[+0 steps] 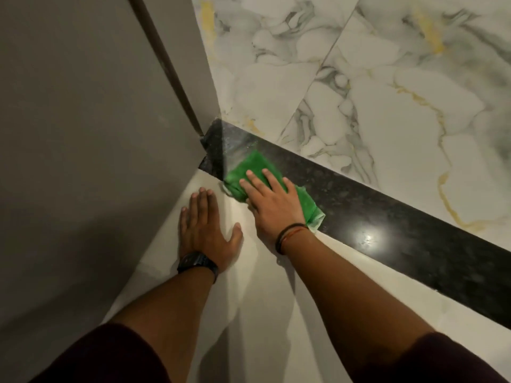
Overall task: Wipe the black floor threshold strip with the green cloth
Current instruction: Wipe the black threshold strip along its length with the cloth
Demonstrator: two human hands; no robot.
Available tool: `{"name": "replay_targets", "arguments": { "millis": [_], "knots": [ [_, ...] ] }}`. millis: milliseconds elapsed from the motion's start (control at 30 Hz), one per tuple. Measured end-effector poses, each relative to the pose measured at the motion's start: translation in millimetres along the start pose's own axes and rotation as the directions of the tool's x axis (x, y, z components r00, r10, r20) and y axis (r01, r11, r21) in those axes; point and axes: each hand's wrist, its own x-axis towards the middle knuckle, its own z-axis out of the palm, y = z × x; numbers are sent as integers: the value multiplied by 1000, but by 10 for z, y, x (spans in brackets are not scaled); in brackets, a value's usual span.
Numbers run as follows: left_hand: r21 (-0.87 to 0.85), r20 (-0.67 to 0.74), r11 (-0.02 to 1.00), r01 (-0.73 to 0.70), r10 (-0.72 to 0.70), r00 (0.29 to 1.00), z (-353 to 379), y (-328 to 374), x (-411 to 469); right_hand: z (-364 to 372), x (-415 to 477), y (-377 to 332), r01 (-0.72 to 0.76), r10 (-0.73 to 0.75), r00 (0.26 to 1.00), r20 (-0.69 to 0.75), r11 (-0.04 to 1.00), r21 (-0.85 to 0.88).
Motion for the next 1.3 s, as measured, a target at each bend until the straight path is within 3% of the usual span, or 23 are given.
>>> {"name": "replay_targets", "arguments": {
  "millis": [100,167,200,267,367,533,700,800,900,967,1033,1100,1200,1300],
  "knots": [
    [-7,-28,1000,-13,13,1000,43,62,-74,-50,-499,413,61,-61,998,6,998,8],
    [-17,-11,999,-51,51,999,178,440,-388,-137,-1139,1098,27,-27,1000,3,999,-43],
    [-20,-6,999,-41,41,999,180,419,-414,-159,-1214,1313,-20,19,1000,-10,999,-38],
    [-10,20,996,-94,94,995,242,791,-584,-293,-1717,1956,-264,263,963,-61,964,-21],
    [39,28,993,-108,107,994,231,914,-630,-316,-1796,2110,-463,467,869,-166,884,63],
    [-12,66,995,-100,101,993,285,1244,-853,-156,-1831,1628,-226,227,970,-87,974,24],
    [-11,84,974,-225,225,971,423,1926,-1128,-160,-2954,2249,-267,265,961,-74,964,-14],
    [13,72,971,-240,239,968,458,1918,-1127,-236,-3337,2623,-406,404,900,-165,913,23],
    [24,62,970,-242,240,969,460,1925,-1144,-319,-3396,2935,-561,571,776,-268,819,120],
    [22,74,969,-247,244,967,466,1959,-1181,-317,-3265,3002,-652,673,689,-270,738,177],
    [22,80,966,-259,257,963,482,2013,-1254,-281,-3173,2934,-683,712,646,-276,700,208],
    [19,85,962,-273,270,959,507,2107,-1328,-264,-3205,2785,-649,681,676,-281,731,209],
    [9,90,960,-281,279,956,539,2267,-1413,-232,-3433,2512,-526,563,781,-270,826,202],
    [11,90,955,-296,294,951,575,2325,-1447,-168,-3762,2398,-473,486,858,-169,874,112]
  ]
}}
